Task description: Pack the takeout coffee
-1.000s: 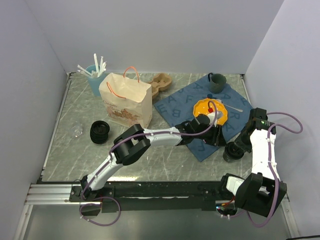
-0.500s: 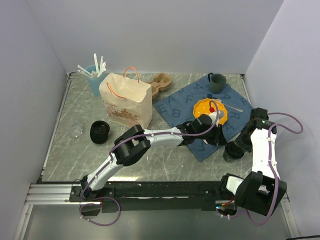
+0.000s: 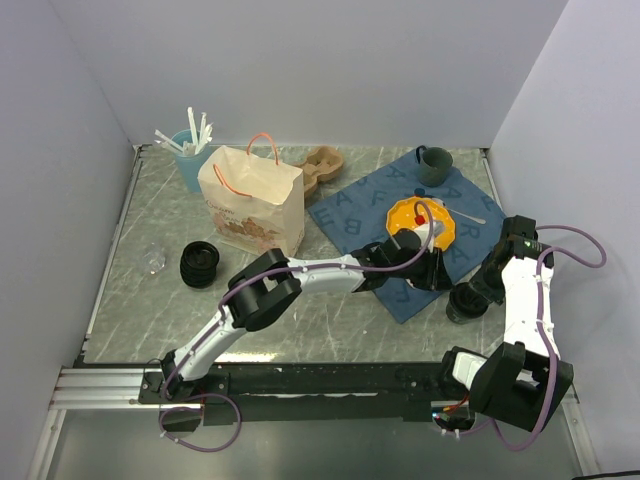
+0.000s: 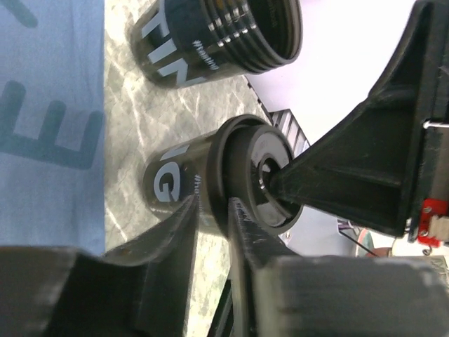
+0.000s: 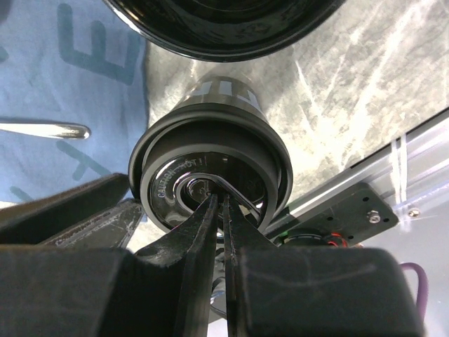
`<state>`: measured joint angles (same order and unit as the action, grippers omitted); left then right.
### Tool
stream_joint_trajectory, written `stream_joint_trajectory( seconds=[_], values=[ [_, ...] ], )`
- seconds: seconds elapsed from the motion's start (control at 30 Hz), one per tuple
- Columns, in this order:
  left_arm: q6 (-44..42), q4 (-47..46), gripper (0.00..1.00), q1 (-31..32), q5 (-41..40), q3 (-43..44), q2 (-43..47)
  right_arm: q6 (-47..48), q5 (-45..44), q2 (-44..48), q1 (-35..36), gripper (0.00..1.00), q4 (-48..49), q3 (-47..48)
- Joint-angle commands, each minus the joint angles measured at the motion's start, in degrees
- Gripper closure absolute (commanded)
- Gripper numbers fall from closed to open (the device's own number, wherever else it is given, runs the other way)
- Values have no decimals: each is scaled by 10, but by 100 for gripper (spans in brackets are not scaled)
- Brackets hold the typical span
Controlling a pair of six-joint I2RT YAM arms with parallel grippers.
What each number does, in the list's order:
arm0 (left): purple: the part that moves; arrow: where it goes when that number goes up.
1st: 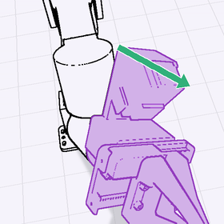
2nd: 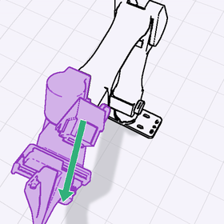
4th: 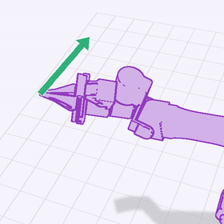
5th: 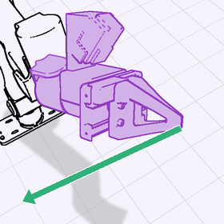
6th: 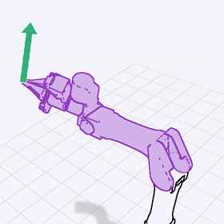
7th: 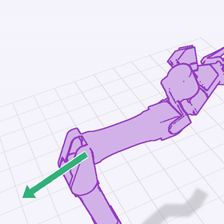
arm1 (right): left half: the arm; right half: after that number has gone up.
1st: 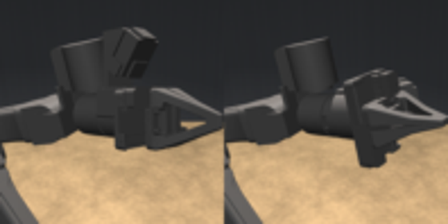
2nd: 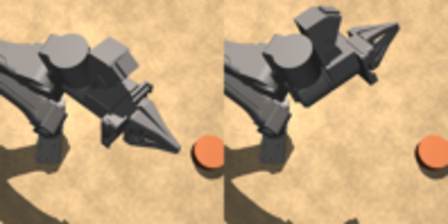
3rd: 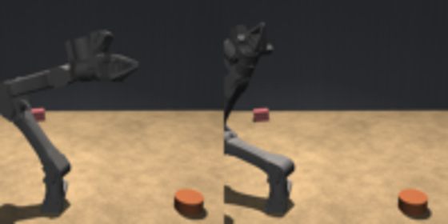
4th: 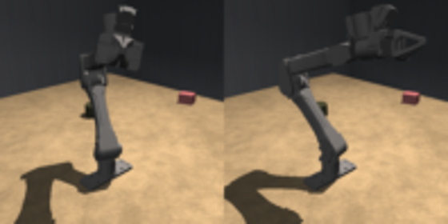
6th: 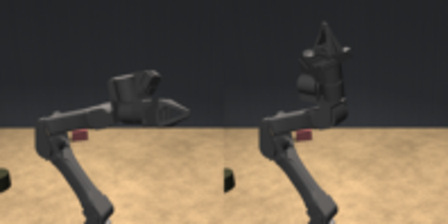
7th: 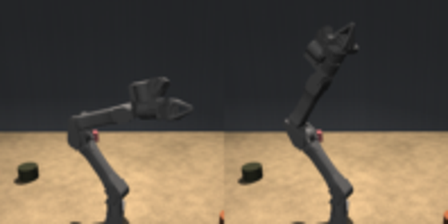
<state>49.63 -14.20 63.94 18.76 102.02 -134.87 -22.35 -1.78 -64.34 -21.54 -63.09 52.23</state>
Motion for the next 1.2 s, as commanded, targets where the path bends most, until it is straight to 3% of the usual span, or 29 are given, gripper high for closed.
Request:
stream_joint_trajectory(
  seconds=[0.0,0.17,0.23,0.5,1.17],
  values=[
    [6,15,63,-22,22,-27,29,5,-6,-21,-4,85,24,-26],
    [-9,-11,50,-22,51,-18,43,5,-6,-23,-4,85,25,-26],
    [-18,-3,50,-18,55,-12,43,5,-6,-21,-4,85,25,-27],
    [-33,10,57,-10,56,-6,41,5,-6,-19,-4,85,25,-26],
    [-42,12,59,4,39,-6,61,5,-5,-20,-4,85,27,-27]
  ],
)
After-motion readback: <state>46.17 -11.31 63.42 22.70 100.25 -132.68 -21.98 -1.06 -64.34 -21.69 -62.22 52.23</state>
